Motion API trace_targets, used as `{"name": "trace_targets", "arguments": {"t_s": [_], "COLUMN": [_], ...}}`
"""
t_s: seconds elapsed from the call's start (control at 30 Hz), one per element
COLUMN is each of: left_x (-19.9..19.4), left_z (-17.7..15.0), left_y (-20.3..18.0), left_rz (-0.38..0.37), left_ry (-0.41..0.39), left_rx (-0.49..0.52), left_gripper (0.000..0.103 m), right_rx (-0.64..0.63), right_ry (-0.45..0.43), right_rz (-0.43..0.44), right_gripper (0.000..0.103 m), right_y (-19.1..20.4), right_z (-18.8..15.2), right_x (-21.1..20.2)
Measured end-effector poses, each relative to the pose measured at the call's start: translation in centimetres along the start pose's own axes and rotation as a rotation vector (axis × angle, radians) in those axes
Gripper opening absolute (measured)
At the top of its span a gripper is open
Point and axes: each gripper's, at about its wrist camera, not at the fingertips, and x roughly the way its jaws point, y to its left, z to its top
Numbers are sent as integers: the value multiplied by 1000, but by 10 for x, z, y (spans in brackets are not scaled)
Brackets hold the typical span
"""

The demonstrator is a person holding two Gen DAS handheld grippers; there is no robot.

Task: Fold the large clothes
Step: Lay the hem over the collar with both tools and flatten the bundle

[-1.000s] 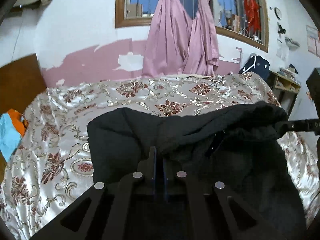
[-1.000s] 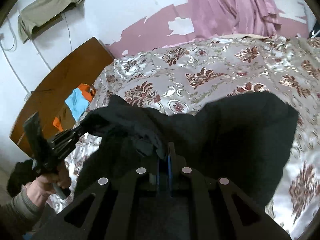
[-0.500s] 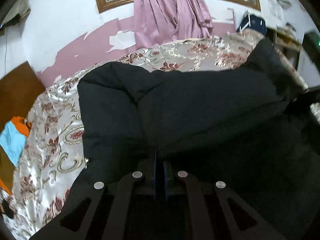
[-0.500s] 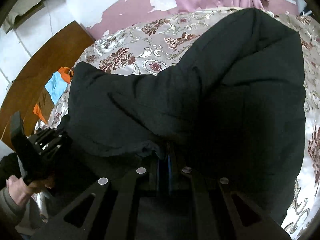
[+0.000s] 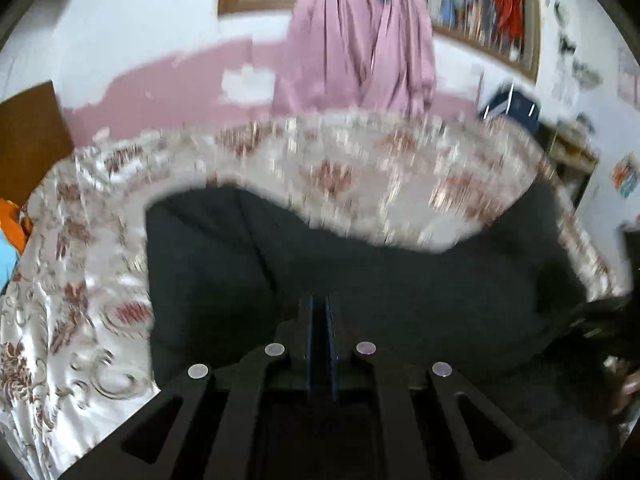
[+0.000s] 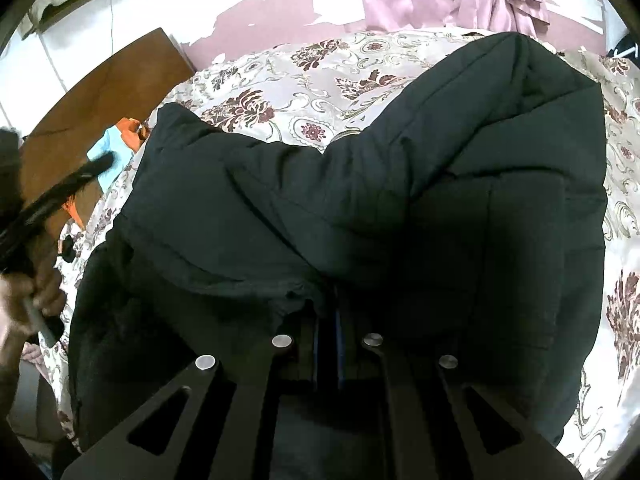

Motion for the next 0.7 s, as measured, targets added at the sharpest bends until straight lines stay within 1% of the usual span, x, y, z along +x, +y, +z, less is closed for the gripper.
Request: {"name": "trace_targets", "arguments": {"t_s": [0.07, 0.1, 0.13, 0.17, 0.2, 0.23, 0.27, 0.3, 0.33, 0.4, 0.43, 0.5, 0.53, 0.57, 0.6, 0.67, 0.7], "left_x": [13, 17, 21, 23, 25, 26, 28, 28, 29, 32, 34, 38, 38, 39, 39, 41, 42], "left_z": [-9, -13, -17, -19, -22, -23, -24, -26, -26, -26, -26, -27, -28, -29, -29, -30, -31], "left_y": [-2, -1, 2, 3, 3, 3, 2, 0, -2, -4, -5, -3, -4, -3, -2, -3, -4], "left_rz": [27, 32, 26, 21, 22, 25, 31, 34, 40, 48, 51, 47, 45, 43, 37, 25, 22], "left_ry": [23, 31, 37, 41, 45, 46, 48, 49, 50, 54, 58, 65, 66, 67, 70, 74, 74], "left_rx": [24, 22, 8, -2, -8, -9, -10, -6, 2, 21, 25, 19, 17, 15, 11, 14, 22], "left_gripper": [7, 7, 7, 7, 7, 7, 7, 7, 7, 7, 7, 7, 7, 7, 7, 7, 7], "right_rx": [8, 11, 15, 15, 13, 9, 7, -2, -13, -17, 3, 43, 53, 57, 56, 54, 51], "right_ry": [2, 2, -17, -46, -93, -148, -189, -219, -226, -210, -216, -236, -230, -199, -141, -30, 4], "right_rz": [15, 16, 19, 31, 53, 72, 73, 67, 66, 43, 58, 74, 73, 62, 42, 8, 2], "right_gripper": [12, 14, 16, 21, 26, 44, 58, 59, 59, 59, 59, 56, 41, 21, 12, 6, 4], "right_y": [1, 4, 7, 10, 15, 21, 27, 33, 37, 45, 46, 43, 42, 40, 39, 30, 25], "right_z": [0, 1, 3, 3, 6, 11, 17, 26, 32, 49, 57, 68, 70, 70, 69, 56, 48], "right_x": [-7, -16, -28, -38, -51, -63, -68, -68, -63, -46, -40, -28, -20, -8, 9, 38, 46]}}
